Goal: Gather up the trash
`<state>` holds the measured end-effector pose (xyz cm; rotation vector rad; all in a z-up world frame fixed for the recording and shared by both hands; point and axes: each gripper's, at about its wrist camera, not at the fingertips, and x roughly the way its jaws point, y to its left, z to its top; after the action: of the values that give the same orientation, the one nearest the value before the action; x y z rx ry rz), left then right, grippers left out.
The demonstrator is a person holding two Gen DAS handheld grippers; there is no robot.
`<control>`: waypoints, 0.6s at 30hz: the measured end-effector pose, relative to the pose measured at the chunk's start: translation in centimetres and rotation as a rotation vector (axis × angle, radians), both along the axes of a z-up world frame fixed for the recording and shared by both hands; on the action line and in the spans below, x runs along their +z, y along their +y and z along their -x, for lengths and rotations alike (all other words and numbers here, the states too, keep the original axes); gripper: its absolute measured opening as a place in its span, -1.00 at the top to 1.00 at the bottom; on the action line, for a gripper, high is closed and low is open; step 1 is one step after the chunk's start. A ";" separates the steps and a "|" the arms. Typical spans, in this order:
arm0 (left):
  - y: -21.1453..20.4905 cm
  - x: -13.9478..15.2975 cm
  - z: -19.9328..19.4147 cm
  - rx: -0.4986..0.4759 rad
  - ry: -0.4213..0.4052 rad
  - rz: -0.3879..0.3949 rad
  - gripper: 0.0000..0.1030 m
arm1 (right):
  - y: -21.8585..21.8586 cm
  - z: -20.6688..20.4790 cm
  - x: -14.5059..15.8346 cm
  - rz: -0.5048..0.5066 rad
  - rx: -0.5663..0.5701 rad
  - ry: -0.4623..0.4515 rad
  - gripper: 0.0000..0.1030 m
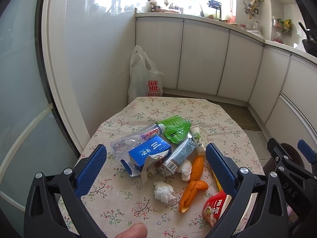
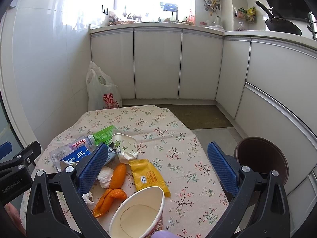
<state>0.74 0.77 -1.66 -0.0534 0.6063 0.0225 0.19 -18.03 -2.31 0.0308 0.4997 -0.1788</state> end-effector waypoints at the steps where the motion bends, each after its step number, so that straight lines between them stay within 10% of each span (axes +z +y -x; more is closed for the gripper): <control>1: 0.1 0.0 0.0 0.001 0.001 0.001 -0.88 | 0.0 0.0 -0.1 0.002 0.001 0.001 -0.87; 18: 0.0 0.1 -0.1 0.005 0.013 -0.002 -0.88 | 0.0 -0.1 -0.2 0.005 0.001 0.013 -0.87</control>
<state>0.86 0.78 -1.52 -0.0525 0.6194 0.0285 0.32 -17.99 -2.53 0.0244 0.5120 -0.1795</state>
